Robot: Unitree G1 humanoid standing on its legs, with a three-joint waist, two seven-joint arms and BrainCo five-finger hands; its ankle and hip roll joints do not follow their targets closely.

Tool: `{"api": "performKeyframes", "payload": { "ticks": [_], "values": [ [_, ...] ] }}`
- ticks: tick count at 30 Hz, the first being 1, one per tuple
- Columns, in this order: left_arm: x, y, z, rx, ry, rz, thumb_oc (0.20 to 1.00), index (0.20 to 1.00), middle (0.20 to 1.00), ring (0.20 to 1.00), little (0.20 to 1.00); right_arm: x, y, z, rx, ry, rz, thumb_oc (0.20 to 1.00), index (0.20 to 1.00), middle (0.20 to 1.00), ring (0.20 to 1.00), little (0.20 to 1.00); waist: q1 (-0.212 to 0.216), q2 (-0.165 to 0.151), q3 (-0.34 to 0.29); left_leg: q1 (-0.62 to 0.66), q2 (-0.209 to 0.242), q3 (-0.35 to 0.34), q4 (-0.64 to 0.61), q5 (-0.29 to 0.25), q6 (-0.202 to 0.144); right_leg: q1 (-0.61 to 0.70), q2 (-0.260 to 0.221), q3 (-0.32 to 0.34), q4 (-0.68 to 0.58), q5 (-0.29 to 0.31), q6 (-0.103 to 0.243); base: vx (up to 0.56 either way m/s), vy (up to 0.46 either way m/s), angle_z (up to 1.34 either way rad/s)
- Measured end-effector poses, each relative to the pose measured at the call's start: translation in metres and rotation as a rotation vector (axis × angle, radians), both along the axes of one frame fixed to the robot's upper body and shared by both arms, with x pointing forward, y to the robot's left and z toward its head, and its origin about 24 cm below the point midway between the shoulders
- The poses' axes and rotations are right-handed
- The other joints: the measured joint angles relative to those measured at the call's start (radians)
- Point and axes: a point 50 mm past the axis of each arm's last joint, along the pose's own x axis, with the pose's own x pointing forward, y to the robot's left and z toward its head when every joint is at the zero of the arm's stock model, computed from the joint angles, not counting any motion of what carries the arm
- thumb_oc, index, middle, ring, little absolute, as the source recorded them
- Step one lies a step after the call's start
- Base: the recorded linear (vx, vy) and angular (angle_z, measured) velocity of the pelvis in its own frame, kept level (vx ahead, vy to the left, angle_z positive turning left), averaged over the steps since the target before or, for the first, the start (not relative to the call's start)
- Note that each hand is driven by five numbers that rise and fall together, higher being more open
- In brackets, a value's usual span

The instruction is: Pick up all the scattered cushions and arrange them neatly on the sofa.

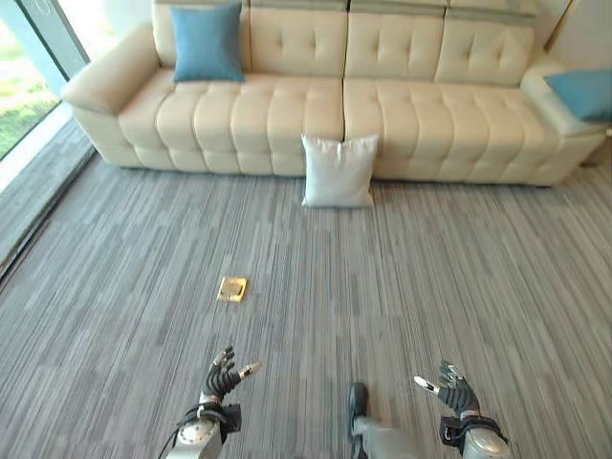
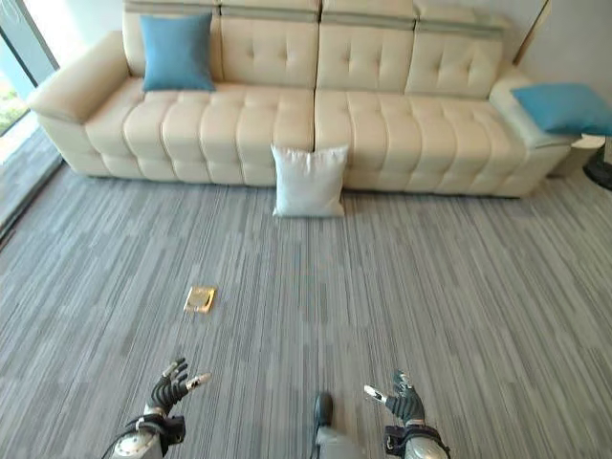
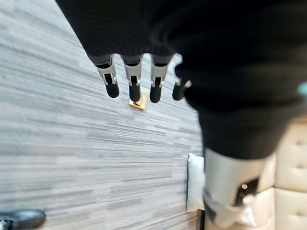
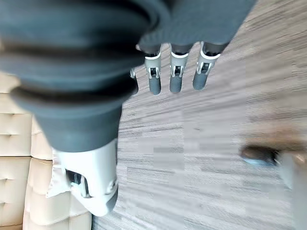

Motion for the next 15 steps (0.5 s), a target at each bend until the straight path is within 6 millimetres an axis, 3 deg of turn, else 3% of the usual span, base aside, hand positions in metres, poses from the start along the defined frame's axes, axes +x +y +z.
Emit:
{"api": "performKeyframes", "payload": {
  "ticks": [2, 3, 6, 8, 9, 13, 14, 15],
  "values": [
    [-0.002, 0.001, -0.001, 0.001, 0.005, 0.000, 1.000, 1.000, 1.000, 1.000, 1.000, 0.004, 0.000, 0.002, 0.005, -0.014, 0.002, 1.000, 1.000, 1.000, 1.000, 1.000, 0.003, -0.017, -0.012, -0.070, 0.004, -0.004, 0.181, -0.011, -0.022, 0.043, 0.006, -0.006, -0.030, -0.037, -0.024, 0.34, -0.224, 0.11],
    [-0.001, -0.003, -0.001, -0.011, 0.002, -0.002, 1.000, 1.000, 1.000, 1.000, 1.000, 0.004, -0.004, 0.004, -0.005, -0.022, 0.000, 1.000, 1.000, 1.000, 1.000, 1.000, 0.004, -0.021, -0.025, -0.178, 0.017, 0.009, 0.428, -0.023, -0.071, 0.077, 0.012, -0.015, -0.046, -0.025, -0.061, 0.17, -0.130, 0.09],
    [0.008, -0.004, 0.003, -0.019, -0.023, -0.011, 1.000, 1.000, 1.000, 1.000, 1.000, 0.015, -0.009, 0.012, -0.026, -0.057, 0.019, 1.000, 1.000, 1.000, 1.000, 1.000, 0.021, 0.011, -0.029, -0.330, 0.049, -0.036, 0.723, 0.002, -0.130, 0.125, 0.055, -0.016, -0.046, -0.082, -0.114, 0.29, -0.185, 0.01],
    [0.014, -0.002, 0.006, -0.008, -0.040, -0.018, 1.000, 1.000, 1.000, 1.000, 1.000, 0.020, -0.008, 0.013, -0.020, -0.069, 0.024, 1.000, 1.000, 1.000, 1.000, 1.000, 0.018, -0.004, -0.010, -0.377, 0.056, -0.036, 0.773, 0.001, -0.123, 0.175, 0.054, -0.016, -0.055, -0.114, -0.122, 0.23, -0.130, 0.06],
    [0.017, -0.001, 0.008, -0.004, -0.047, -0.020, 1.000, 1.000, 1.000, 1.000, 1.000, 0.020, -0.007, 0.014, -0.017, -0.072, 0.024, 1.000, 1.000, 1.000, 1.000, 1.000, 0.021, -0.013, -0.003, -0.392, 0.055, -0.037, 0.753, -0.005, -0.113, 0.189, 0.051, -0.014, -0.055, -0.122, -0.126, 0.13, -0.066, 0.03],
    [0.025, -0.003, 0.014, -0.007, -0.081, -0.031, 1.000, 1.000, 1.000, 1.000, 1.000, 0.032, -0.004, 0.021, 0.000, -0.118, 0.021, 1.000, 1.000, 1.000, 1.000, 1.000, 0.023, -0.038, 0.044, -0.510, 0.028, -0.041, 0.460, -0.009, -0.072, 0.241, 0.027, -0.015, -0.056, -0.164, -0.105, 0.22, -0.014, -0.05],
    [0.023, -0.002, 0.013, -0.007, -0.074, -0.031, 1.000, 1.000, 1.000, 1.000, 1.000, 0.033, -0.004, 0.022, 0.001, -0.122, 0.021, 1.000, 1.000, 1.000, 1.000, 1.000, 0.021, -0.039, 0.047, -0.511, 0.015, -0.045, 0.337, 0.003, -0.057, 0.258, 0.016, -0.017, -0.056, -0.181, -0.091, 0.39, 0.045, -0.09],
    [0.021, -0.003, 0.012, -0.008, -0.068, -0.035, 1.000, 1.000, 1.000, 1.000, 1.000, 0.031, -0.005, 0.021, -0.003, -0.116, 0.020, 1.000, 1.000, 1.000, 1.000, 1.000, 0.016, -0.035, 0.053, -0.479, -0.009, -0.049, 0.021, 0.089, -0.054, 0.280, 0.001, -0.019, -0.057, -0.205, -0.058, 0.40, 0.063, 0.02]
  ]
}}
